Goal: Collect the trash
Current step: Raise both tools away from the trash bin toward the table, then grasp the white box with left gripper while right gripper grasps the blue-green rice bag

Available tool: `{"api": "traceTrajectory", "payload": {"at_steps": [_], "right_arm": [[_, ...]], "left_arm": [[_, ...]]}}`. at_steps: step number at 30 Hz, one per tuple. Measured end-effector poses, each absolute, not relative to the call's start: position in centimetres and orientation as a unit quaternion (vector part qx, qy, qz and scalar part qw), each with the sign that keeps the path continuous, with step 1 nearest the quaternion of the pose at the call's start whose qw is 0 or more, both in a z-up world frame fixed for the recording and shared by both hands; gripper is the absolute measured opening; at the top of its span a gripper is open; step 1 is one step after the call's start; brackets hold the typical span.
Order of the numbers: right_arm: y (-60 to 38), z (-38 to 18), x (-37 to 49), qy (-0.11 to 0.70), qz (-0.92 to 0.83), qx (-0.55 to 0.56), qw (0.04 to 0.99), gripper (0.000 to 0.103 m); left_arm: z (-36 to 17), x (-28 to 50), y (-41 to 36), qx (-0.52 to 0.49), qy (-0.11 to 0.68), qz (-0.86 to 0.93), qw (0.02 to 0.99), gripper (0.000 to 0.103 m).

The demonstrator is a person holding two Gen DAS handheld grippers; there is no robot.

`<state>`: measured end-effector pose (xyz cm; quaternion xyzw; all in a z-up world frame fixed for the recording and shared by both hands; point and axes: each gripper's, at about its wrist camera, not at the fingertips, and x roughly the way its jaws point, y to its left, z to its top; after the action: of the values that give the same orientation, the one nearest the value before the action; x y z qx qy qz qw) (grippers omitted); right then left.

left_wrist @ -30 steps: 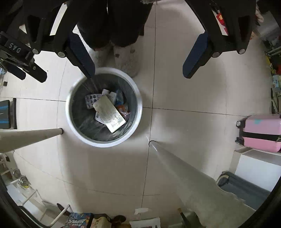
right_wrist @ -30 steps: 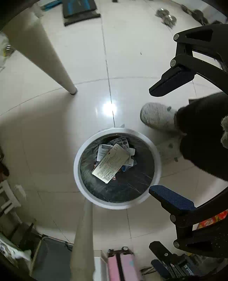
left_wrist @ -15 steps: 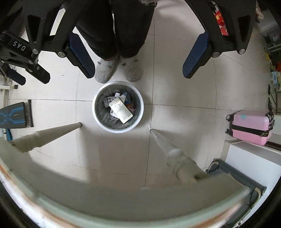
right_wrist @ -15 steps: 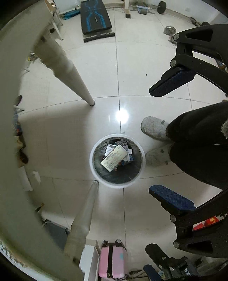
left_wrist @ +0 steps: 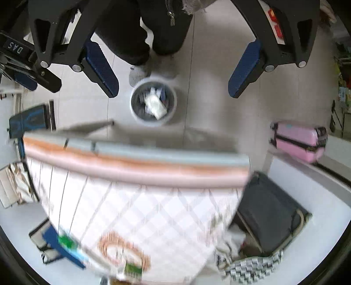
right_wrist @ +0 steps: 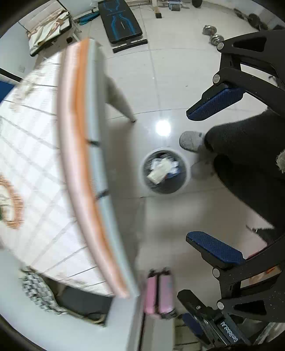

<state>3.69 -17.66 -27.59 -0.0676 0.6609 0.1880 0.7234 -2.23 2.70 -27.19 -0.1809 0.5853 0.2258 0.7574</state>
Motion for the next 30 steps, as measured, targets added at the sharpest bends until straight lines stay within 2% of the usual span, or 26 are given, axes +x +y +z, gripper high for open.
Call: {"api": "traceTrajectory", "payload": {"at_steps": [8, 15, 20, 24, 30], "right_arm": [[-14.9, -20.0, 16.3, 0.618, 0.179, -0.063, 0.763, 0.102], [-13.7, -17.6, 34.9, 0.59, 0.154, -0.071, 0.789, 0.102], [-12.9, -19.1, 51.5, 0.595, 0.121, -0.06, 0.792, 0.102], [-11.2, -22.8, 63.4, 0.614, 0.099, -0.06, 0.781, 0.102], [-8.2, -29.4, 73.7, 0.645, 0.098, -0.062, 0.756, 0.102]], "left_arm": [[-21.7, 9.0, 7.2, -0.186, 0.537, 0.249, 0.784, 0.103], [-20.6, 23.3, 12.9, -0.238, 0.524, 0.277, 0.769, 0.103], [-21.9, 34.5, 17.2, -0.273, 0.523, 0.295, 0.751, 0.103], [-24.5, 41.8, 20.5, -0.296, 0.531, 0.308, 0.732, 0.102], [-29.8, 48.5, 24.9, -0.344, 0.544, 0.315, 0.697, 0.102]]}}
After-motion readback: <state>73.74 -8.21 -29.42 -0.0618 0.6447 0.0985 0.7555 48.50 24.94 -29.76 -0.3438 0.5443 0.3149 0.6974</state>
